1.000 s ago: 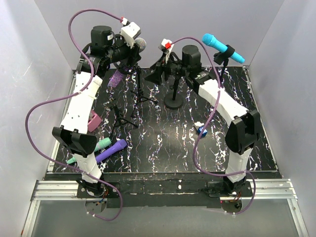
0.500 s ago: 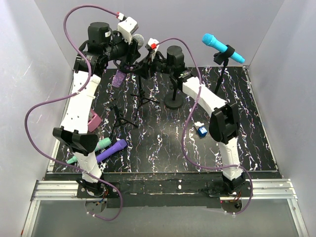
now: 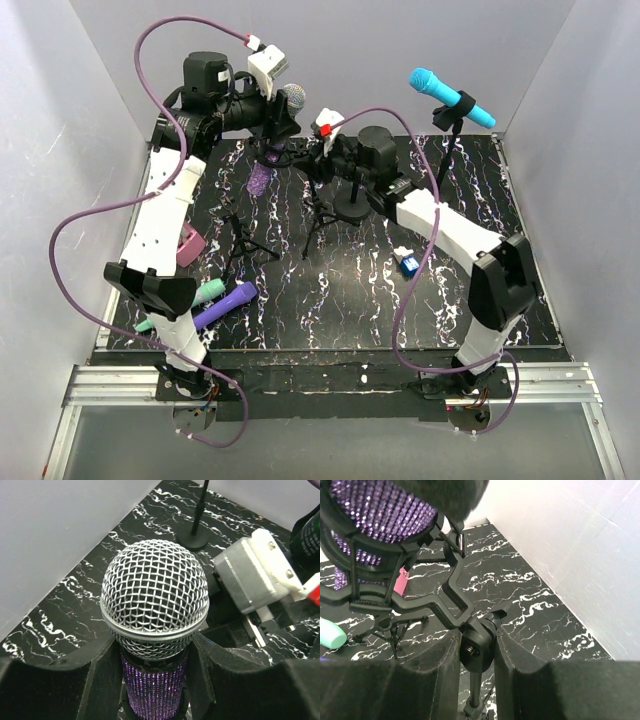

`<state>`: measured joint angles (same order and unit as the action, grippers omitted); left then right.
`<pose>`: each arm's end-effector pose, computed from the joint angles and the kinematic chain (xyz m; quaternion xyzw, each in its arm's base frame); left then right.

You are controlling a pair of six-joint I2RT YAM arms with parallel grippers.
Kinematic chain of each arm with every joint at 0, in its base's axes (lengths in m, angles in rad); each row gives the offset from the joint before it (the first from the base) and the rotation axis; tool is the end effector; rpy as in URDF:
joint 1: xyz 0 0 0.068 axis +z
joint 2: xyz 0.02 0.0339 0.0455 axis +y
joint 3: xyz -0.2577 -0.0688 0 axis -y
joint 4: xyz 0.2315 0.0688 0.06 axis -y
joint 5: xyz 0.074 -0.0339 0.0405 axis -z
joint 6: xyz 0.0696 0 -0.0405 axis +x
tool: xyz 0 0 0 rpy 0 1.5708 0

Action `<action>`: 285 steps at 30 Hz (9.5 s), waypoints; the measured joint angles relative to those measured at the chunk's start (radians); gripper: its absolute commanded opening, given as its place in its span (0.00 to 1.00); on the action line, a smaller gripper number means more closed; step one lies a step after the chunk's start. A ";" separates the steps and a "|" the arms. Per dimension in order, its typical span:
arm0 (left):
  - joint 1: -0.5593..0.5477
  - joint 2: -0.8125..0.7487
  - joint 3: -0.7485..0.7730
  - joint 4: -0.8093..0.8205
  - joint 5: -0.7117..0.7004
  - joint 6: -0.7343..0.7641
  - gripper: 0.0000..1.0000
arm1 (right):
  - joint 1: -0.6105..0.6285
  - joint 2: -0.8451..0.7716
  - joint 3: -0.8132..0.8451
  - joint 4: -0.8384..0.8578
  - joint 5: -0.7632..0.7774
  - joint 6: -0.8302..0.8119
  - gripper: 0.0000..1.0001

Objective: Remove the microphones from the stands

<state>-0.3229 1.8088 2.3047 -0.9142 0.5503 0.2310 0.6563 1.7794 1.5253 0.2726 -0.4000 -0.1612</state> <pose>0.3466 -0.1544 0.4727 0.3630 0.7357 -0.2517 0.5134 0.3405 0.2964 0.3680 -0.4030 0.5737 0.3063 0.6440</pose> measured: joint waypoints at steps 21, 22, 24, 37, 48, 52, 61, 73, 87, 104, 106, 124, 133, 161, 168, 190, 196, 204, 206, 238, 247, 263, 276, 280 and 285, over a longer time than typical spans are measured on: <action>-0.031 0.134 0.152 0.034 0.138 -0.135 0.00 | -0.022 -0.116 -0.224 0.151 0.119 0.205 0.01; -0.035 0.134 0.152 0.034 0.138 -0.134 0.00 | -0.022 -0.118 -0.229 0.156 0.118 0.199 0.01; -0.041 0.134 0.153 0.033 0.135 -0.131 0.00 | -0.021 -0.119 -0.233 0.162 0.117 0.180 0.01; -0.057 0.165 0.230 -0.063 0.108 -0.089 0.00 | 0.023 -0.145 -0.299 0.225 0.169 -0.001 0.01; -0.165 0.220 0.326 0.156 0.059 -0.071 0.00 | 0.038 -0.145 -0.302 0.230 0.143 -0.050 0.01; -0.193 0.226 0.339 0.289 0.020 -0.066 0.00 | 0.047 -0.144 -0.296 0.229 0.137 -0.050 0.01; -0.210 0.132 0.266 0.548 -0.214 0.192 0.00 | 0.031 -0.120 -0.222 0.131 0.133 -0.011 0.36; -0.216 -0.351 -0.106 0.332 -0.640 0.536 0.00 | 0.006 -0.116 -0.180 -0.173 0.064 -0.007 0.77; -0.213 -0.769 -0.645 -0.282 -0.526 0.412 0.00 | -0.040 -0.372 -0.240 -0.342 0.049 -0.003 0.79; -0.213 -0.785 -1.339 -0.144 -0.140 0.289 0.00 | -0.044 -0.494 -0.365 -0.447 0.087 -0.031 0.79; -0.213 -0.786 -1.390 -0.089 -0.134 0.280 0.00 | -0.044 -0.505 -0.365 -0.454 0.096 -0.035 0.79; -0.213 -0.523 -1.608 0.307 -0.167 0.224 0.45 | -0.050 -0.555 -0.362 -0.519 0.138 -0.074 0.79; -0.213 -0.575 -1.664 0.368 -0.170 0.325 0.58 | -0.052 -0.555 -0.362 -0.521 0.137 -0.074 0.79; -0.213 -0.740 -1.109 0.309 -0.239 -0.008 0.89 | -0.061 -0.428 -0.327 -0.519 0.000 0.053 0.78; -0.213 -0.695 -1.011 0.308 -0.339 -0.077 0.98 | -0.061 -0.235 -0.137 -0.406 -0.003 0.159 0.77; -0.196 -0.552 -0.849 0.378 -0.438 0.458 0.98 | -0.064 0.081 0.177 -0.341 -0.174 0.149 0.15; -0.189 -0.549 -0.779 0.293 -0.342 0.741 0.90 | -0.090 0.081 0.183 -0.381 -0.349 0.091 0.13; -0.190 -0.512 -0.685 0.165 -0.212 0.932 0.66 | -0.085 0.081 0.187 -0.430 -0.436 0.018 0.15; -0.190 -0.504 -0.673 0.131 -0.185 0.956 0.60 | -0.085 0.081 0.187 -0.435 -0.447 0.009 0.22; -0.231 -0.512 -0.629 0.086 -0.093 0.568 0.34 | -0.209 -0.151 -0.325 -0.396 -0.379 0.486 0.62; -0.237 -0.518 -0.640 0.103 -0.117 0.526 0.34 | -0.203 -0.066 -0.315 -0.371 -0.394 0.525 0.56; -0.238 -0.523 -0.648 0.115 -0.138 0.516 0.34 | -0.178 -0.011 -0.296 -0.296 -0.496 0.534 0.01; -0.244 -0.533 -0.663 0.127 -0.125 0.472 0.34 | -0.025 -0.276 -0.644 0.031 -0.154 -0.396 0.01; -0.239 -0.534 -0.669 0.137 -0.143 0.464 0.34 | 0.011 -0.223 -0.821 0.466 -0.096 -0.808 0.04; -0.238 -0.536 -0.671 0.140 -0.145 0.459 0.34 | 0.019 -0.204 -0.893 0.608 -0.090 -1.057 0.68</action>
<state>-0.5606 1.2732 1.6333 -0.7738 0.4053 0.6903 0.6750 1.5757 0.6319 0.8810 -0.4904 -1.2186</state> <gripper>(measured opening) 0.478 0.532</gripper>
